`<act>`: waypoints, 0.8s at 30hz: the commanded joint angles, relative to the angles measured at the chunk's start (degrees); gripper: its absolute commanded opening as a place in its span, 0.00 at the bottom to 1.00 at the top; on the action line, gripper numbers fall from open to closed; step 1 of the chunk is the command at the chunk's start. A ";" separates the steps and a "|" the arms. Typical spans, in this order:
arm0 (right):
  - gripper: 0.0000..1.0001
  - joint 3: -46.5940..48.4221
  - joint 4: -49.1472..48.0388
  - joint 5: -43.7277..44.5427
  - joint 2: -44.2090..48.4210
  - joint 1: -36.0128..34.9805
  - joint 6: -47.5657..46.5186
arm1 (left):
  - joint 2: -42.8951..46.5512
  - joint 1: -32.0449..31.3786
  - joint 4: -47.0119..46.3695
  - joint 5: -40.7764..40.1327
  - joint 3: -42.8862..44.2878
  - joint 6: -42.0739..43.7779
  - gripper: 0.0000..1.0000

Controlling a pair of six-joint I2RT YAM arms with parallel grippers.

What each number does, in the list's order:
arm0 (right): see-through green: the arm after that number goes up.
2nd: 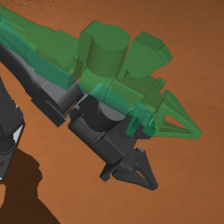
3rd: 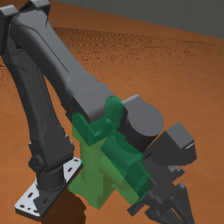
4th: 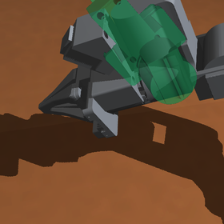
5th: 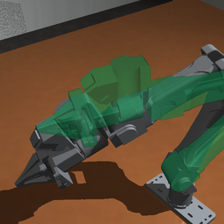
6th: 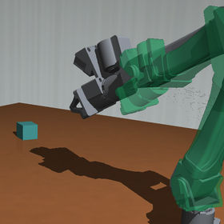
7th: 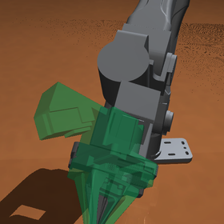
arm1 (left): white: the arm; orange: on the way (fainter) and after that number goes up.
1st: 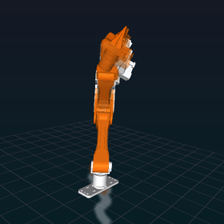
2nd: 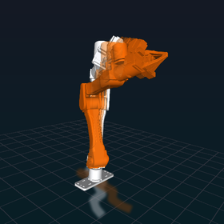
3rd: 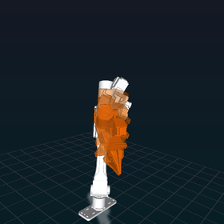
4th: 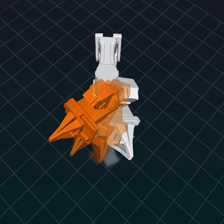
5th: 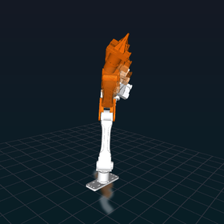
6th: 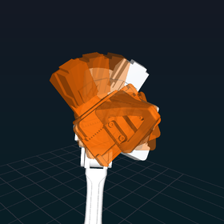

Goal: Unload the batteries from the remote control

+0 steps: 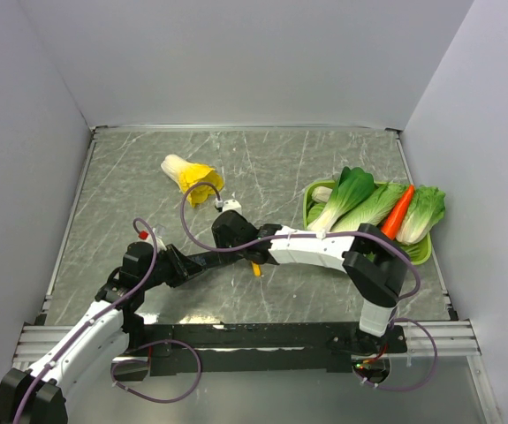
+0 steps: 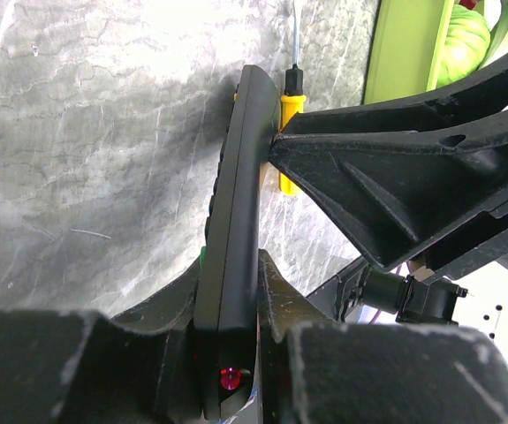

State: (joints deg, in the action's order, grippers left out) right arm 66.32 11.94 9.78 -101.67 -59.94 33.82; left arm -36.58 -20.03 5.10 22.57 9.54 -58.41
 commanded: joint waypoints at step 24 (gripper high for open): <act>0.33 10.40 15.83 16.32 -8.63 -4.39 -2.01 | 0.72 -0.18 2.72 -1.82 0.65 -0.65 0.01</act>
State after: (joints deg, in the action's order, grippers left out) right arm 75.68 21.50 21.04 -107.33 -64.25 32.67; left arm -36.45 -20.01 5.37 21.39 9.54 -59.70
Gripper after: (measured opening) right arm 0.333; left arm 0.222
